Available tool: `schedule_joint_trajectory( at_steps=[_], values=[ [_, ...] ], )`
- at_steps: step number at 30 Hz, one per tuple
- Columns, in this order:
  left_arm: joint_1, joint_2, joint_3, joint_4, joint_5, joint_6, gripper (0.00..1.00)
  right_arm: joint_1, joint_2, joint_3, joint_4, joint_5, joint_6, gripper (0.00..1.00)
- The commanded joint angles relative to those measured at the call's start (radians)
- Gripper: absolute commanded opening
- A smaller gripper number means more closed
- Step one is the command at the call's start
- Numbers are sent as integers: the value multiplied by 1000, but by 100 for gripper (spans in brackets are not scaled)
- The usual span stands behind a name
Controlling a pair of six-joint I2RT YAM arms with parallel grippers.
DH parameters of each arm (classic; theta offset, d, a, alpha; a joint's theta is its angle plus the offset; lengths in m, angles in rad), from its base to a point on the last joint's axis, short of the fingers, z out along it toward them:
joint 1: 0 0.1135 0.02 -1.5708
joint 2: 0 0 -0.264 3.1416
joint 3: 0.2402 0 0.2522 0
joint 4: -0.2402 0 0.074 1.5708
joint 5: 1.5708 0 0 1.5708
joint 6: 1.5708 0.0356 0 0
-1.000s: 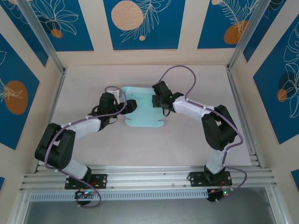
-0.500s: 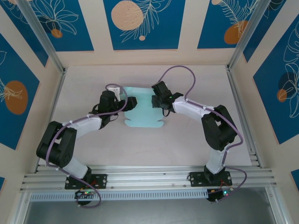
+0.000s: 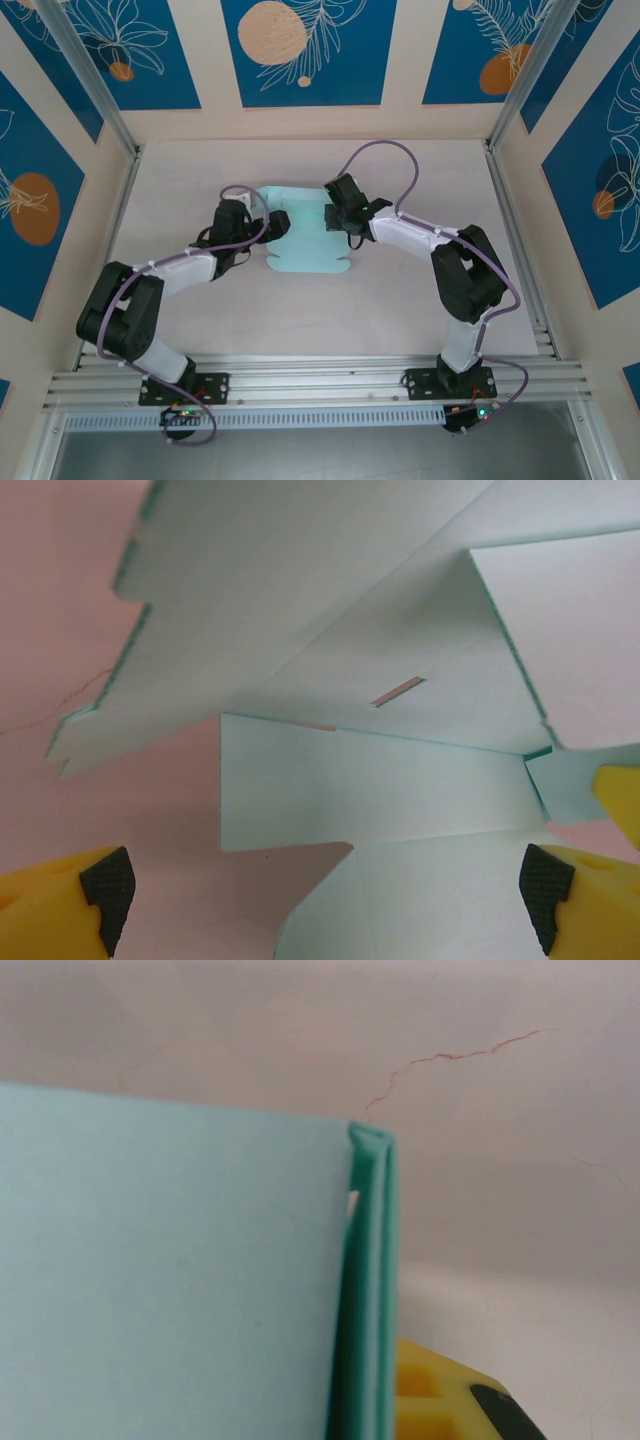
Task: Fold the paper box
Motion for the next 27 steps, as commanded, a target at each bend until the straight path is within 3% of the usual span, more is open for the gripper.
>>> schedule_joint_trajectory(
  at_steps=[1,6,11,17,27],
  values=[
    [-6,29,27,53,45,-3,100,14,-26,-11,23,21,17,0],
    [-5,56,56,88,82,-4,98,18,-26,-11,23,21,14,0],
    [-9,54,65,122,108,4,82,19,-20,-11,21,23,15,0],
    [-19,43,78,99,104,49,74,22,-6,-4,16,22,14,0],
    [-50,91,137,105,180,106,72,33,7,13,8,17,10,0]
  ],
)
